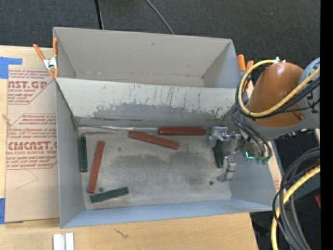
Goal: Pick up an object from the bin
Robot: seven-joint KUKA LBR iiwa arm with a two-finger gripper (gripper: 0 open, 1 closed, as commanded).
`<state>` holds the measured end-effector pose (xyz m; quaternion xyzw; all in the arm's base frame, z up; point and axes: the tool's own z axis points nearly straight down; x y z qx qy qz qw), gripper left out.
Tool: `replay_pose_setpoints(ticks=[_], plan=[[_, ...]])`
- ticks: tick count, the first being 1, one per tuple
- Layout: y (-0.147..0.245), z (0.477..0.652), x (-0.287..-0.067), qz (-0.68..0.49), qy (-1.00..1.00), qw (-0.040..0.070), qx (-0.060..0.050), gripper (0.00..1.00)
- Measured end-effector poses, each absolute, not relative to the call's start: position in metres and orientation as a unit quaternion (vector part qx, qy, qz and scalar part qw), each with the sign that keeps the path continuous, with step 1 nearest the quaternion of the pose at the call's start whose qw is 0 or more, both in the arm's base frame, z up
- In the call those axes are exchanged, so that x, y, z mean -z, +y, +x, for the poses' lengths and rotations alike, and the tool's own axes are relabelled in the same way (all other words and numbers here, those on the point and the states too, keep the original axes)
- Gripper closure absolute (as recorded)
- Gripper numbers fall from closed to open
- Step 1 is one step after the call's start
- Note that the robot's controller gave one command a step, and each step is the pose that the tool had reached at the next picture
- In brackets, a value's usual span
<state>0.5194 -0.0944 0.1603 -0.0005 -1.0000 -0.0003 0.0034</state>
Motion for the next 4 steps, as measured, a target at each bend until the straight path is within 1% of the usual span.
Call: replay_pose_setpoints(ticks=[1, 2, 3, 4], plan=[[-0.094, 0.521, -0.165, 0.000, -1.000, 0.000, 0.000, 0.00], [-0.120, 0.557, -0.138, 0.006, -1.000, -0.004, 0.000, 0.00], [-0.127, 0.581, -0.070, 0.022, -1.000, -0.001, 0.000, 1.00], [-0.127, 0.581, -0.070, 0.022, -1.000, -0.001, 0.000, 1.00]])
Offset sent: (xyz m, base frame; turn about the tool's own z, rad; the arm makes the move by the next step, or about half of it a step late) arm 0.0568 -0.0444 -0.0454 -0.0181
